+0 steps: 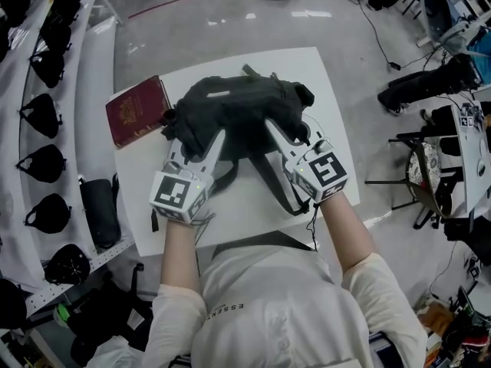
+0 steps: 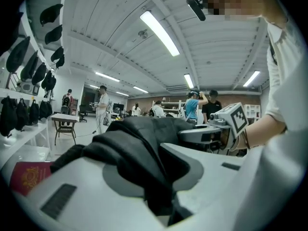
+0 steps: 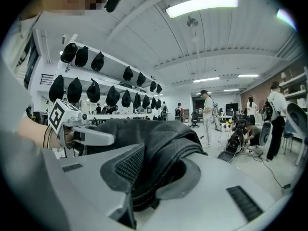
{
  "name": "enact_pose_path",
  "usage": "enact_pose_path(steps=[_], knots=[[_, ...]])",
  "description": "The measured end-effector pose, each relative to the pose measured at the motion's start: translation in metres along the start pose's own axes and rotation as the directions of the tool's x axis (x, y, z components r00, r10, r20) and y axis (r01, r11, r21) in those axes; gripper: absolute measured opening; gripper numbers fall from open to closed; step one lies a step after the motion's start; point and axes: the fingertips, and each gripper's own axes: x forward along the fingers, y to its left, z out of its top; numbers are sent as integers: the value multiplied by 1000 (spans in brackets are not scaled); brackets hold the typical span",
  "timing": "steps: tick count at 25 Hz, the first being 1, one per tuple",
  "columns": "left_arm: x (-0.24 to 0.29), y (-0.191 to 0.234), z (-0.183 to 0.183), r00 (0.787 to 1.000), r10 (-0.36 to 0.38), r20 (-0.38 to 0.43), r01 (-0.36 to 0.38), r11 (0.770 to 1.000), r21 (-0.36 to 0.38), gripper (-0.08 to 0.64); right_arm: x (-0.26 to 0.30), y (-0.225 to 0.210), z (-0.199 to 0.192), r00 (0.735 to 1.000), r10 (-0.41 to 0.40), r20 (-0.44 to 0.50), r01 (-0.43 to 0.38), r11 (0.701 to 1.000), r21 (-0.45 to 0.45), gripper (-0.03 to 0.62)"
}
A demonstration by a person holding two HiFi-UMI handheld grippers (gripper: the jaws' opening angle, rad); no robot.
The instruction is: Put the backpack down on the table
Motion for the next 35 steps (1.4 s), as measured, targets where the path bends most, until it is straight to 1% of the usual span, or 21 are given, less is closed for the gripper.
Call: enact_pose_path(steps=[3,7,15,26,35], knots=[[-6,-10,-5,1000,-2,-1,2,1000,-21,92,-10,6,-5,1000,6,1,-6,1000,8,97],[-18,-21,-15,1000,10,-6,-11,999,-52,94,-23,16,-15,1000,8,6,-8,999,41,97],[-45,-48,-41,999,25,-39,-30,990,-137,100,-52,42,-36,1000,23,-15,-22,997,68,97],[-67,-80,-80,999,10,-50,-19,984,-177,103,-81,65,-72,998,25,-56,-17,991,129,101],[-78,-98,-111,997,-13,-79,-3,980,-198,104,-99,78,-105,996,31,-81,-15,982,189,107]])
